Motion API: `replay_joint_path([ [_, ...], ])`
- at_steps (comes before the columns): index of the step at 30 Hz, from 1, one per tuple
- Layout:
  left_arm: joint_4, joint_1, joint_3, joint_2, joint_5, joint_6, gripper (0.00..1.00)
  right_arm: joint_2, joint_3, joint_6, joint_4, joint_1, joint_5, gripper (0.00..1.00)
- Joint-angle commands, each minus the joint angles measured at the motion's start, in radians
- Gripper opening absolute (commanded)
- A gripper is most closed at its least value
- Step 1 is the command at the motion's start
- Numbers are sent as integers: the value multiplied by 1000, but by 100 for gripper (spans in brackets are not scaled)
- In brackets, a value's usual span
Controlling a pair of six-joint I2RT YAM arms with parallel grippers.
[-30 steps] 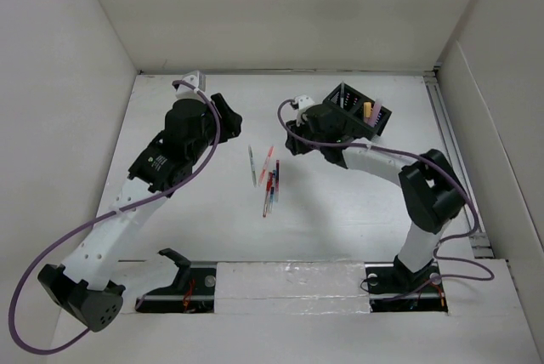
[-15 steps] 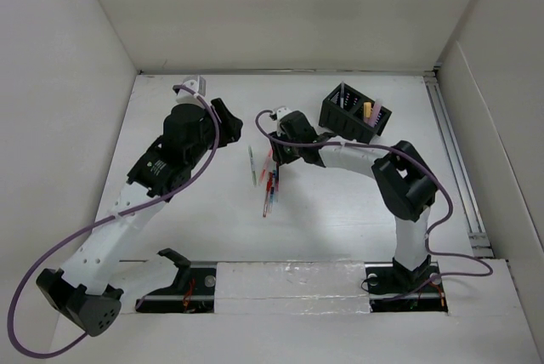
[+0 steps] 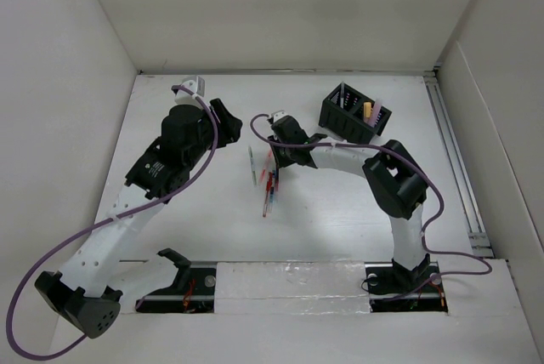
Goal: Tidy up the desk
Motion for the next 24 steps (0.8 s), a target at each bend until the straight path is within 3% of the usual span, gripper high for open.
replay_joint_path([
  [1, 36, 1, -4, -23, 3, 17, 46, 26, 33, 21, -48, 8, 46, 32],
  [18, 24, 1, 31, -31, -29, 40, 46, 66, 40, 38, -104, 17, 11, 31],
  [24, 39, 1, 51, -55, -57, 49, 46, 47, 7, 65, -94, 6, 1, 8],
])
